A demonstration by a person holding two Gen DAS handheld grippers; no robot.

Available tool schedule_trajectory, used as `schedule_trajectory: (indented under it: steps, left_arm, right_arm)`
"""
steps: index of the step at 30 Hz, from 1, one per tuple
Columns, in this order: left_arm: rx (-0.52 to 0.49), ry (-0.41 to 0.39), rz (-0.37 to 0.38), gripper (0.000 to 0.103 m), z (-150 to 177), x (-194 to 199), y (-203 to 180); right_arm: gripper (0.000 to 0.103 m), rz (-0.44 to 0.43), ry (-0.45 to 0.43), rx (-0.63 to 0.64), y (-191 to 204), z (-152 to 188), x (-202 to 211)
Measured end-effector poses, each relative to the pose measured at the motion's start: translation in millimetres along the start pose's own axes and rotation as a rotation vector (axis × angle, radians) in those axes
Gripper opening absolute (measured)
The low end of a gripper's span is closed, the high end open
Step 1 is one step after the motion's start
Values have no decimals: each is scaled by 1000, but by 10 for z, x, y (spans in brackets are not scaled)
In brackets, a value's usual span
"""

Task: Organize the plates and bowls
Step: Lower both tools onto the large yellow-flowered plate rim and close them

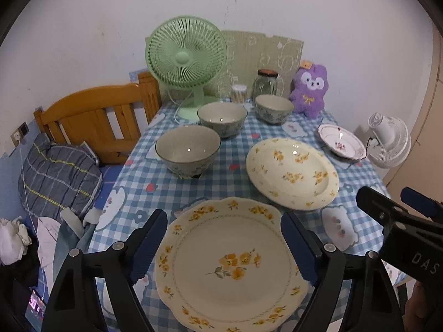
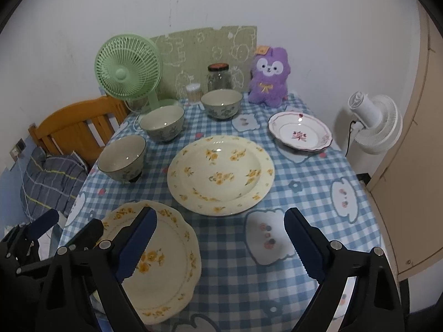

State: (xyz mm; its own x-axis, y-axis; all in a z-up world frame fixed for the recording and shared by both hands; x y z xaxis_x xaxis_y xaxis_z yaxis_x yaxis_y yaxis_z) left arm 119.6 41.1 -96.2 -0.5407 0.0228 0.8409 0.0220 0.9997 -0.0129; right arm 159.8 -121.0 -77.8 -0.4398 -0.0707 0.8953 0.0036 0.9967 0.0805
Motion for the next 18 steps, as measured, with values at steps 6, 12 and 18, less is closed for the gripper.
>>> schedule_trajectory:
  steps: [6, 12, 18]
  left_arm:
    - [-23, 43, -6, 82, 24, -241, 67]
    - [6, 124, -8, 79, 129, -531, 211]
    - [47, 203, -32, 74, 241, -786, 404]
  right_arm:
    - [93, 0, 49, 29, 218, 40, -271]
    - [92, 2, 103, 40, 361, 108, -580]
    - [90, 14, 145, 39, 494, 179, -825]
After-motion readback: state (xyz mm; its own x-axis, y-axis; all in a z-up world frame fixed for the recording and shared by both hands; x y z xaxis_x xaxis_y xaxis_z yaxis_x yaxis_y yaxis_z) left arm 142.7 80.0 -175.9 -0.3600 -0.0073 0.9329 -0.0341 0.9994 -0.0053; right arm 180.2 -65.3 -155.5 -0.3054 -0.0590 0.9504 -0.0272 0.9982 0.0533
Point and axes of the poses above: each gripper's, at about its wrist camera, not at the fingertips, and x roughly against the way its jaws point, y to its left, z to its underside, the point moved 8 cm from there along -x, roughly the way its jaws point, and after that the axes turned 12 degrees about y, right-handed, at the moved point
